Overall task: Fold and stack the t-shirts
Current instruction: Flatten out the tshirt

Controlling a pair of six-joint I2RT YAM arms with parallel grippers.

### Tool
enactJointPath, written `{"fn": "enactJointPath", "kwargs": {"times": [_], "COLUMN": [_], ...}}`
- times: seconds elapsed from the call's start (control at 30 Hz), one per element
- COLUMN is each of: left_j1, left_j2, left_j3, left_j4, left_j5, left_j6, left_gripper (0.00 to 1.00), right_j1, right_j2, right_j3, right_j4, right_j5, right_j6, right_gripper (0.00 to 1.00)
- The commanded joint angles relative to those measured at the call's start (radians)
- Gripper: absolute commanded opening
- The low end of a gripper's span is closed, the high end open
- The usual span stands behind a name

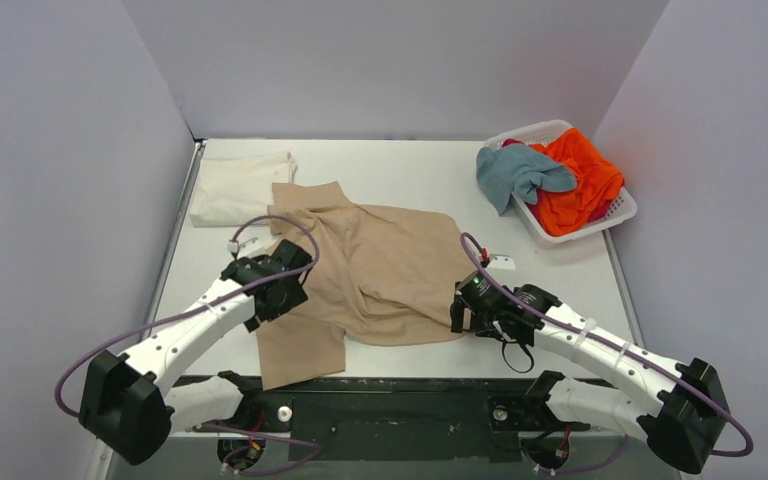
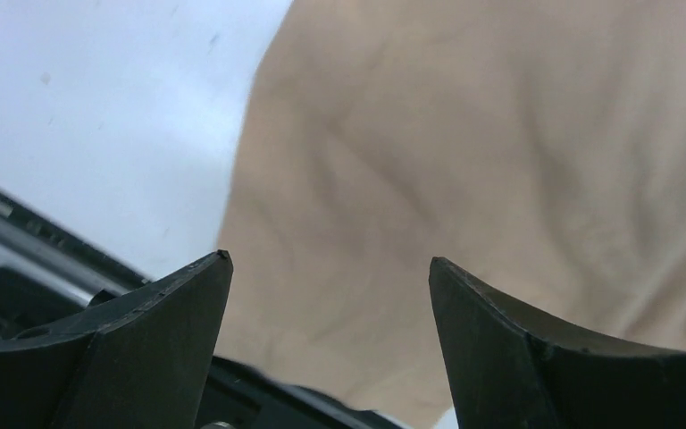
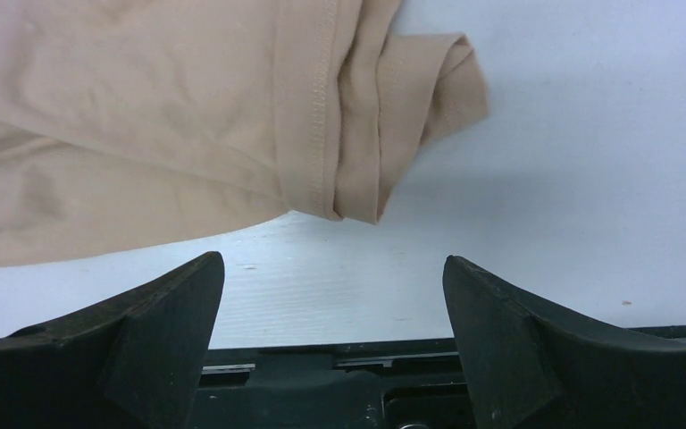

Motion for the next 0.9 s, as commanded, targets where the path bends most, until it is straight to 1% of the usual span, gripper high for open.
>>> {"fn": "enactJointPath", "kwargs": {"times": [0.0,0.07,0.17,0.3,0.37,0.43,0.47,0.5,0.53,0.57,0.6,0.63,0.67,0.7,0.73,0.87], "left_j1": [-0.038,-0.041,-0.045,-0.045,-0.045,-0.045,-0.045,-0.044,-0.045,-0.044,-0.044,-0.044,-0.044,-0.044,-0.043,-0.044], "left_j2": [-0.149,-0.210,-0.269,-0.260,-0.231,-0.194,-0.185,-0.168,-0.160,-0.149,-0.144,-0.137,-0.135,-0.139,-0.151,-0.233], "left_j3": [-0.201,-0.272,-0.327,-0.384,-0.414,-0.433,-0.426,-0.416,-0.411,-0.404,-0.401,-0.396,-0.395,-0.388,-0.384,-0.341], "left_j4": [-0.167,-0.138,-0.084,0.022,0.081,0.115,0.116,0.118,0.116,0.111,0.110,0.111,0.111,0.114,0.116,0.105], "left_j5": [0.059,0.116,0.178,0.216,0.239,0.239,0.222,0.210,0.184,0.171,0.146,0.131,0.105,0.088,0.073,0.034], "left_j6": [-0.210,-0.224,-0.235,-0.217,-0.213,-0.216,-0.217,-0.210,-0.208,-0.209,-0.208,-0.203,-0.202,-0.196,-0.189,-0.138], "left_gripper": [0.92,0.92,0.92,0.91,0.87,0.76,0.63,0.57,0.37,0.24,0.05,0.01,0.00,0.00,0.00,0.00], "right_j1": [-0.007,-0.008,-0.008,-0.009,-0.015,-0.026,-0.031,-0.038,-0.041,-0.049,-0.058,-0.062,-0.066,-0.066,-0.068,-0.069], "right_j2": [-0.016,0.001,0.042,0.112,0.155,0.211,0.223,0.246,0.257,0.275,0.281,0.288,0.285,0.270,0.259,0.150], "right_j3": [-0.040,-0.050,-0.063,-0.066,-0.061,-0.054,-0.049,-0.043,-0.041,-0.034,-0.030,-0.021,-0.017,-0.011,0.000,0.051], "right_j4": [-0.006,0.025,0.064,0.139,0.174,0.202,0.212,0.223,0.226,0.229,0.227,0.217,0.211,0.197,0.185,0.059], "right_j5": [0.053,0.056,0.052,0.049,0.052,0.058,0.053,0.051,0.048,0.044,0.040,0.040,0.044,0.048,0.051,0.041], "right_j6": [0.042,0.031,0.023,0.019,0.015,0.010,0.010,0.009,0.008,0.008,0.008,0.008,0.012,0.013,0.013,-0.001], "right_gripper": [0.87,0.85,0.81,0.75,0.72,0.66,0.60,0.57,0.48,0.43,0.32,0.26,0.13,0.08,0.01,0.00]}}
